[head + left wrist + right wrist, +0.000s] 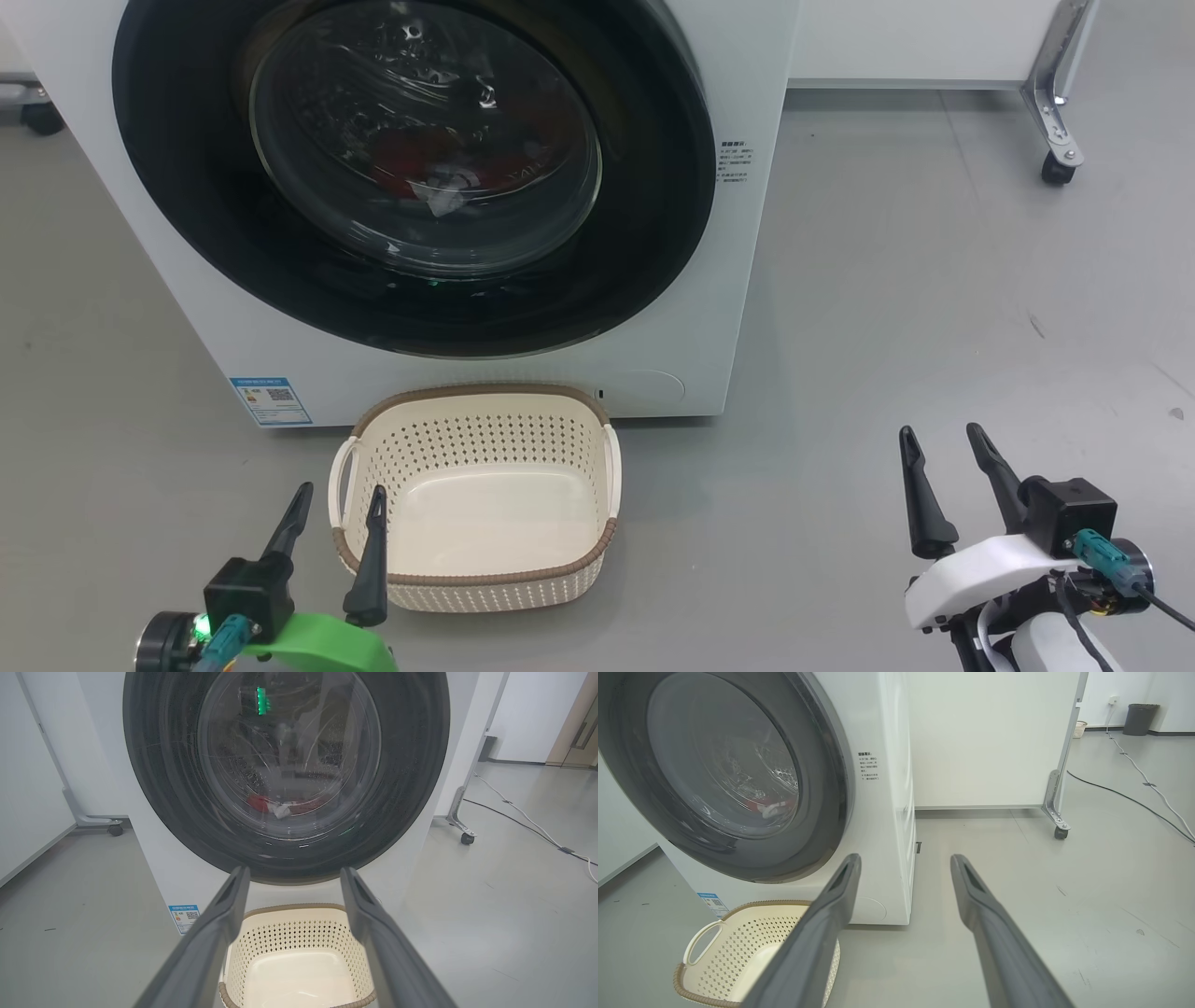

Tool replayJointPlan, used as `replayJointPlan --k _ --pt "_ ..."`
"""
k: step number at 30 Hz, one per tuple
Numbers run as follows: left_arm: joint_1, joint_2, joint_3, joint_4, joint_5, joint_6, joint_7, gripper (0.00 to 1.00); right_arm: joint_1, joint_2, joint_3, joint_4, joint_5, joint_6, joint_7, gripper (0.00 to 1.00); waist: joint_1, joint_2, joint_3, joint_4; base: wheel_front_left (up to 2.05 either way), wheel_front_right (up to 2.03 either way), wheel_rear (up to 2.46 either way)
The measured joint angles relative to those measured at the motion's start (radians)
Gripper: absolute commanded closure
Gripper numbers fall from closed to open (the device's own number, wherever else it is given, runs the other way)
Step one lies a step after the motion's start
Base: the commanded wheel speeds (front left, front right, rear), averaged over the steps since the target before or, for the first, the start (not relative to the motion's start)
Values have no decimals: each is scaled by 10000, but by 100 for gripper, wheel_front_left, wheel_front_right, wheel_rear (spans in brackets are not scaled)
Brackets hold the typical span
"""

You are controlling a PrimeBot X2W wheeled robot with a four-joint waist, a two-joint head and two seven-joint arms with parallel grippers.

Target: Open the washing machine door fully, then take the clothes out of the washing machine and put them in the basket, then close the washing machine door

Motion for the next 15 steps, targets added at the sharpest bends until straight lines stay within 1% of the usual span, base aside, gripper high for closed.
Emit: replayJointPlan --k 2,15 --pt "-1 -6 4 38 0 52 0 0 8 10 -59 6 0 -2 0 0 0 0 4 9 0 0 0" --pt "-9 -29 27 240 0 56 0 0 33 127 -138 71 -144 6 0 0 0 0 14 47 0 0 0"
